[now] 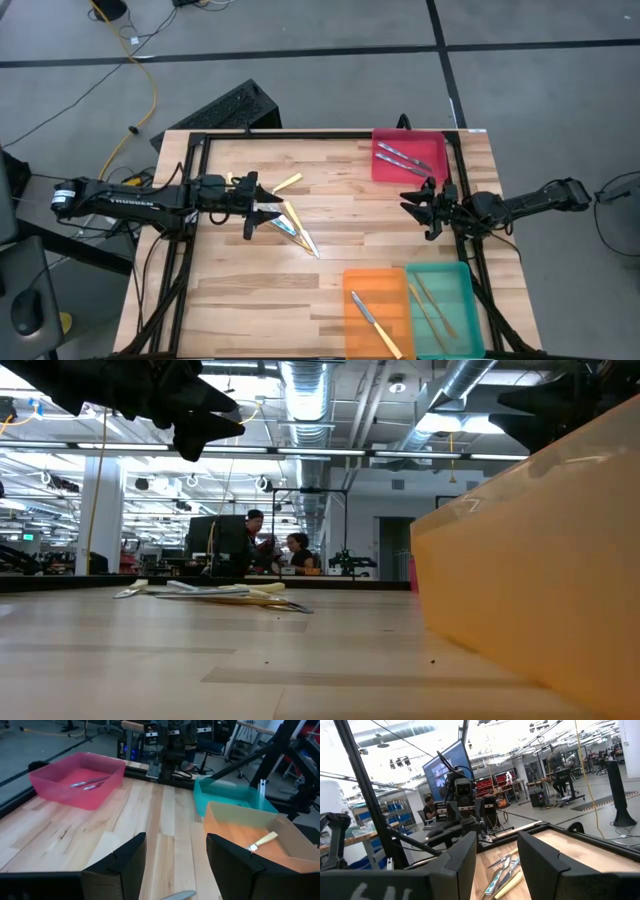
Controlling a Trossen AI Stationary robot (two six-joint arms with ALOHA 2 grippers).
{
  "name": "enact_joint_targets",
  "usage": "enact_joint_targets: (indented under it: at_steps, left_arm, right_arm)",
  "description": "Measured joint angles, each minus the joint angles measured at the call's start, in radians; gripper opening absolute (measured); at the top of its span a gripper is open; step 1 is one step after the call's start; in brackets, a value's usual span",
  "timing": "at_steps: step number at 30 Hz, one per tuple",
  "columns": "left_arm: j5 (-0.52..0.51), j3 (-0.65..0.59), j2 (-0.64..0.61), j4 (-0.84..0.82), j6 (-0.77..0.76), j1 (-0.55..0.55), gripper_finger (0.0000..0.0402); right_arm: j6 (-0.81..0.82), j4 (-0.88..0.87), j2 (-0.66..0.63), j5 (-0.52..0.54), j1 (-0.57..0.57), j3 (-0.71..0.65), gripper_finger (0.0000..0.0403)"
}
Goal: Sort silverware by color (type)
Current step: Put the yellow knife into the orange bin
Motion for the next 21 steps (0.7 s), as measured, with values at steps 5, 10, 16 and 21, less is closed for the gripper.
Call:
enact_joint_targets:
  at_steps: [5,10,16,21]
  left_arm:
    - [-0.006,0.0,0.0,0.0,0.0,0.0,0.019]
    - [-0.021,0.0,0.0,0.0,-0.002,0.0,0.019]
    - [-0.021,0.0,0.0,0.0,-0.002,0.0,0.019]
    - [-0.016,0.0,0.0,0.0,-0.003,0.0,0.019]
  right_arm:
    - [0.0,0.0,0.0,0.0,0.0,0.0,0.0168]
    - [0.0,0.0,0.0,-0.001,0.0,-0.001,0.0168]
    - [0.0,0.0,0.0,-0.001,0.0,-0.001,0.0168]
    - [-0.001,-0.007,0.0,-0.001,0.0,-0.001,0.0168]
